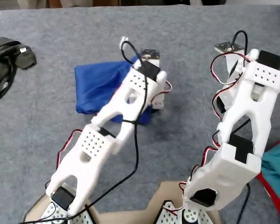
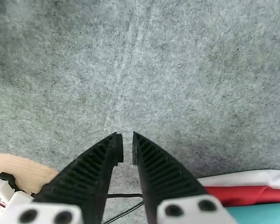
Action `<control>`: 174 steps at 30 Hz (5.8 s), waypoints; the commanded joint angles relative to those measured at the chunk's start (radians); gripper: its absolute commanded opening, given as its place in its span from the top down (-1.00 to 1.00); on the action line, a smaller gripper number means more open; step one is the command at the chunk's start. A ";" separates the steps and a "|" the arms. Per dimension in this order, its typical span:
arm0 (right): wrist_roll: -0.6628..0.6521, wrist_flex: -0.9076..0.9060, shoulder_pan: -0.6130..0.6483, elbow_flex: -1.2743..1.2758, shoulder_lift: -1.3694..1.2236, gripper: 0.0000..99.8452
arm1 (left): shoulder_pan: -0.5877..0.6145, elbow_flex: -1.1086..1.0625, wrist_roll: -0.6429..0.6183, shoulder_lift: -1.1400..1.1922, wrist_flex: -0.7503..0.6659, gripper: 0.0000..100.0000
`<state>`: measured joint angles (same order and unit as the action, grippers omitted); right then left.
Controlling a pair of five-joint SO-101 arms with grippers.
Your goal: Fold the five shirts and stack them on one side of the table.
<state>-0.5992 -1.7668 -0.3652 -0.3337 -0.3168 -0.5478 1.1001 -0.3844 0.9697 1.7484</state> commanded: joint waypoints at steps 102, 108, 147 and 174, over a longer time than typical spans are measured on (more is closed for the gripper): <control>0.377 0.097 0.822 -0.102 -0.177 0.99 | 0.546 -0.219 0.149 -0.151 -0.305 0.96; 0.381 0.157 0.849 -0.104 -0.366 0.99 | 0.551 -0.219 0.153 -0.042 -0.410 0.96; 0.321 0.126 0.797 -0.659 -0.438 0.99 | 0.601 -0.038 0.371 -0.150 0.014 0.96; 0.448 0.106 0.900 -1.213 -0.880 0.99 | 0.779 -0.637 0.226 -0.820 0.011 0.96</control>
<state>-0.1603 -1.6548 0.4971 -1.4922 -1.2006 0.1197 0.4526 -0.1588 0.2654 1.7484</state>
